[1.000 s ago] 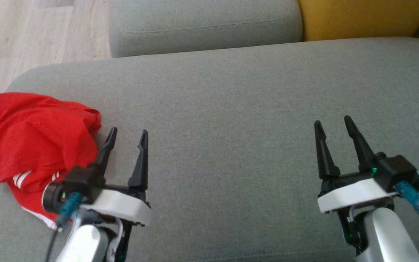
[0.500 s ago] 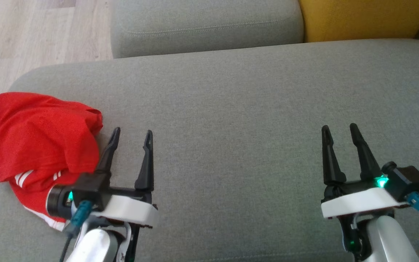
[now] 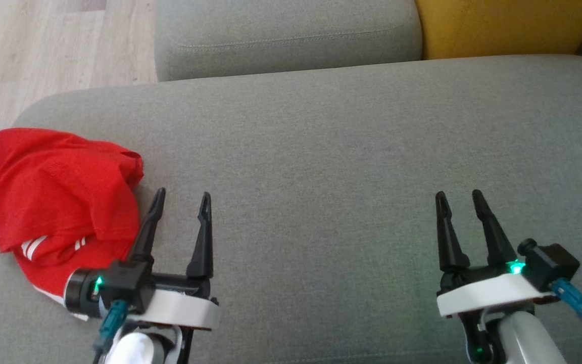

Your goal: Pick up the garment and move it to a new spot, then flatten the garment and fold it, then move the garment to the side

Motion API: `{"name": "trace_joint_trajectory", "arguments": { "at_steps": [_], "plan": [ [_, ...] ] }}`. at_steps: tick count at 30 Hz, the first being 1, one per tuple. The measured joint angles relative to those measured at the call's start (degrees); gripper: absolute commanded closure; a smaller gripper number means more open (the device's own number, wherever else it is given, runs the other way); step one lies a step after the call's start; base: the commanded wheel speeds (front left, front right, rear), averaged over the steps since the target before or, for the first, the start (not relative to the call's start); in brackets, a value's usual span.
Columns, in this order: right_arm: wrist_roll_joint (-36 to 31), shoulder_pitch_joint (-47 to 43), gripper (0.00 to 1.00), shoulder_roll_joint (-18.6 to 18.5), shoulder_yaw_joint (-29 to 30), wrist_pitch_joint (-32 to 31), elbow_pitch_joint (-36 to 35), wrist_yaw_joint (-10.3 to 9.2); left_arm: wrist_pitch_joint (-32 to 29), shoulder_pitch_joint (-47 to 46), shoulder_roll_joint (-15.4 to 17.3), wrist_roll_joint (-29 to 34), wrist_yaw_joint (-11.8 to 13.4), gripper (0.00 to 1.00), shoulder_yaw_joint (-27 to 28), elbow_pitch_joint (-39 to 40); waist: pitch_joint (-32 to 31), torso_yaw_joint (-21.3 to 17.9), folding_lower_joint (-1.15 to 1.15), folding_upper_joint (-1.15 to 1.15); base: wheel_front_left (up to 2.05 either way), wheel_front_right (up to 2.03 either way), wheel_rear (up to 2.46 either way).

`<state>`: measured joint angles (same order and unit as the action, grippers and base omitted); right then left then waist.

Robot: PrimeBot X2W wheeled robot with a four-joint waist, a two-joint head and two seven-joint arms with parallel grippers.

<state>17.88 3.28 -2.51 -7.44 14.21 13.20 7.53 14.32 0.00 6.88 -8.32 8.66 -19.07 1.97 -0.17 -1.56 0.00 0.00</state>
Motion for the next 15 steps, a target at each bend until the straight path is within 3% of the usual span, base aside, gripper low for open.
{"name": "trace_joint_trajectory", "arguments": {
  "at_steps": [15],
  "plan": [
    [-0.2, 0.1, 0.0, 0.0, 0.2, 0.0, 0.6, 0.0, 0.2, 0.0, -3.0, 3.3, -4.7, 0.0, 4.3, -0.3, 0.0, 0.7, 0.0, 0.0, 0.0, 0.0, 0.0]
  ]
}}
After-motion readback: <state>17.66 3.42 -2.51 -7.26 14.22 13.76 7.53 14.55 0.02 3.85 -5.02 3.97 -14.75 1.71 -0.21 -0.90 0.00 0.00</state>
